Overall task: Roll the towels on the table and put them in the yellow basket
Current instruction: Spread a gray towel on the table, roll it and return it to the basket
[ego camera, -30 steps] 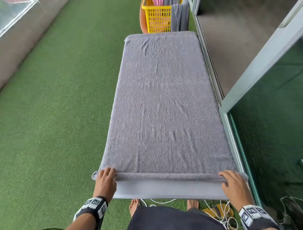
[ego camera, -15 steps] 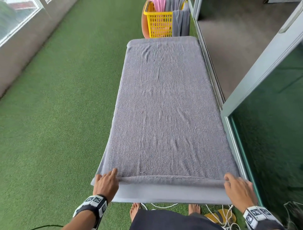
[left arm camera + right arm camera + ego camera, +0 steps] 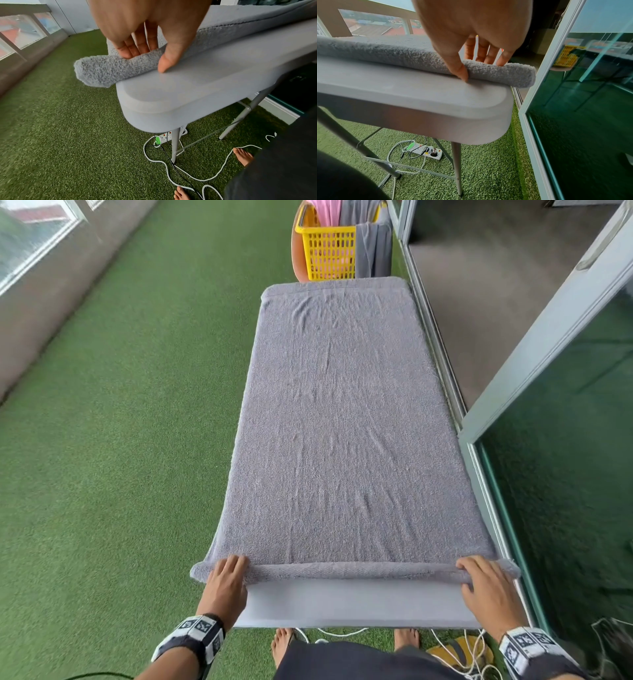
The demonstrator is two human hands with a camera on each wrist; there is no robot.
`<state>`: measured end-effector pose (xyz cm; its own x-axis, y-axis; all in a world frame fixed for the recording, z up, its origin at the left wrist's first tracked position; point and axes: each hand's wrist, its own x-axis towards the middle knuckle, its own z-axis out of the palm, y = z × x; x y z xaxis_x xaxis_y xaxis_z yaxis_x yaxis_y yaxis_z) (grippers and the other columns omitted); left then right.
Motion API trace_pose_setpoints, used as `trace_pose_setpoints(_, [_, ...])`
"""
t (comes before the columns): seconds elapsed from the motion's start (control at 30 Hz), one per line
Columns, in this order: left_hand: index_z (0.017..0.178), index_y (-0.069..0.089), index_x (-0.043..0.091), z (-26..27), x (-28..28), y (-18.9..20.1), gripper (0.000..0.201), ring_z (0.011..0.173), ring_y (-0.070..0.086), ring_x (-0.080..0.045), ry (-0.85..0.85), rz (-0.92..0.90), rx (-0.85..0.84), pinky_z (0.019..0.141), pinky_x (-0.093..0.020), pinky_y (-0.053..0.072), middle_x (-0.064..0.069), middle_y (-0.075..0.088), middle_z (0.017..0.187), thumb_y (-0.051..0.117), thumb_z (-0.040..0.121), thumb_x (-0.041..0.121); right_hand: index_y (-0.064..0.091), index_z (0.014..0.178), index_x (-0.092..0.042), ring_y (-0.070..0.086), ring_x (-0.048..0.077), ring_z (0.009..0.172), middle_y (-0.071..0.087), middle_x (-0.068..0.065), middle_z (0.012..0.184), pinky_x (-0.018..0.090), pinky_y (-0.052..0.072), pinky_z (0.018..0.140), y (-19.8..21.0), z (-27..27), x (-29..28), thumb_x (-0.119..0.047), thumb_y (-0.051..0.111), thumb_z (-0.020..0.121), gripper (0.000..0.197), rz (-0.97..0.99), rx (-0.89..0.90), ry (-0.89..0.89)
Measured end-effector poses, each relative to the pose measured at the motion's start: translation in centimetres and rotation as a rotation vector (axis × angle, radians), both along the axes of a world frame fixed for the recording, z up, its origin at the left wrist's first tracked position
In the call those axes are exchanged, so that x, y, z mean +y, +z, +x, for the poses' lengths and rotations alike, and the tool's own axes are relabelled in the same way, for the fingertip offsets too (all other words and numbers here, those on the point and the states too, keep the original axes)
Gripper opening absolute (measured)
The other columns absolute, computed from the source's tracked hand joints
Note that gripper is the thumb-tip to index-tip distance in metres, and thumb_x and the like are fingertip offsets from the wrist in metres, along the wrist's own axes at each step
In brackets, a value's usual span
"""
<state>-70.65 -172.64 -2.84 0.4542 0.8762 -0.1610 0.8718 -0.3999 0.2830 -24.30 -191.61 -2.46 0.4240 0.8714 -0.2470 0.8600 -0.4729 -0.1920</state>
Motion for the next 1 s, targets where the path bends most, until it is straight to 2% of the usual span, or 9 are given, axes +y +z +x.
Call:
trace_pose_setpoints(0.1, [0.084, 0.06, 0.017, 0.1, 0.6, 0.1, 0.035, 0.068, 0.054, -0.017, -0.001, 0.037, -0.044, 0.061, -0.029, 0.051, 0.005, 0.061, 0.079, 0.063, 0.061, -0.01, 0.072, 0.106, -0.015, 0.064, 0.02, 0.094, 0.071, -0.002, 0.104, 0.043, 0.053, 0.087, 0.2, 0.0, 0.6, 0.0, 0.075, 0.073, 0.037, 0.052, 0.005, -0.02])
trace_pose_setpoints(0.2, [0.074, 0.061, 0.02, 0.4, 0.8, 0.8, 0.02, 0.059, 0.057, -0.015, -0.006, 0.046, -0.062, 0.058, -0.03, 0.05, 0.007, 0.063, 0.069, 0.05, 0.068, 0.004, 0.075, 0.099, -0.02, 0.064, 0.018, 0.087, 0.073, -0.005, 0.095, 0.044, 0.048, 0.088, 0.4, 0.1, 0.7, -0.008, 0.076, 0.073, 0.029, 0.033, -0.053, -0.017])
trace_pose_setpoints(0.3, [0.068, 0.057, 0.024, 0.5, 0.9, 1.7, 0.03, 0.058, 0.057, -0.013, 0.013, -0.009, 0.047, 0.077, -0.039, 0.044, 0.009, 0.061, 0.063, 0.029, 0.078, 0.026, 0.069, 0.074, -0.033, 0.056, 0.013, 0.076, 0.067, -0.015, 0.075, 0.042, 0.037, 0.087, 1.0, -0.2, 0.9, -0.016, 0.074, 0.073, 0.017, 0.039, -0.104, -0.003])
trace_pose_setpoints(0.4, [0.083, 0.052, 0.028, 0.6, 1.2, 1.8, 0.045, 0.067, 0.058, -0.007, 0.031, -0.077, 0.164, 0.095, -0.037, 0.025, 0.011, 0.063, 0.07, 0.009, 0.082, 0.039, 0.044, 0.057, -0.035, 0.046, 0.01, 0.066, 0.043, -0.021, 0.054, 0.038, 0.03, 0.082, 1.4, -0.3, 1.3, -0.015, 0.064, 0.08, 0.037, 0.038, -0.099, -0.029])
trace_pose_setpoints(0.5, [0.1, 0.046, 0.026, 0.2, 1.7, 1.4, 0.012, 0.068, 0.059, -0.012, 0.078, -0.052, 0.138, 0.09, -0.038, 0.034, 0.008, 0.063, 0.075, 0.044, 0.089, 0.03, 0.049, 0.077, -0.034, 0.048, 0.011, 0.069, 0.048, -0.016, 0.064, 0.037, 0.032, 0.083, 1.2, 0.1, 1.4, -0.02, 0.063, 0.082, 0.021, 0.066, -0.093, -0.069])
trace_pose_setpoints(0.63, [0.094, 0.051, 0.019, 0.1, 2.0, 1.4, 0.041, 0.067, 0.049, -0.015, 0.069, 0.037, 0.142, 0.066, -0.035, 0.046, 0.003, 0.055, 0.08, 0.076, 0.063, 0.007, 0.047, 0.077, -0.028, 0.046, 0.015, 0.072, 0.045, -0.01, 0.078, 0.039, 0.042, 0.069, 1.0, 0.3, 1.3, -0.009, 0.067, 0.074, 0.028, 0.07, -0.081, -0.027])
trace_pose_setpoints(0.73, [0.086, 0.043, 0.016, 0.8, 1.5, 0.9, 0.056, 0.063, 0.038, -0.012, -0.037, 0.082, 0.054, 0.052, -0.03, 0.05, 0.001, 0.049, 0.075, 0.07, 0.048, -0.015, 0.039, 0.073, -0.029, 0.045, 0.014, 0.07, 0.041, -0.011, 0.077, 0.036, 0.045, 0.062, 0.5, -0.1, 1.5, 0.005, 0.069, 0.065, 0.046, 0.04, -0.008, 0.032])
trace_pose_setpoints(0.9, [0.094, 0.048, 0.016, 0.6, 0.6, -0.2, 0.06, 0.078, 0.037, -0.013, 0.005, 0.044, 0.021, 0.068, -0.03, 0.051, 0.001, 0.049, 0.089, 0.066, 0.045, -0.014, 0.06, 0.098, -0.022, 0.056, 0.016, 0.092, 0.058, -0.007, 0.099, 0.036, 0.051, 0.083, 0.0, -0.3, 1.7, 0.0, 0.076, 0.064, 0.044, 0.049, 0.021, 0.021])
trace_pose_setpoints(1.0, [0.091, 0.056, 0.015, 0.4, 0.8, -0.5, 0.051, 0.078, 0.047, -0.017, 0.046, 0.027, -0.017, 0.068, -0.03, 0.05, 0.001, 0.057, 0.088, 0.072, 0.053, -0.013, 0.066, 0.099, -0.019, 0.061, 0.018, 0.093, 0.065, -0.007, 0.098, 0.04, 0.053, 0.083, -0.1, 0.1, 2.1, 0.005, 0.075, 0.067, 0.041, 0.083, 0.041, -0.003])
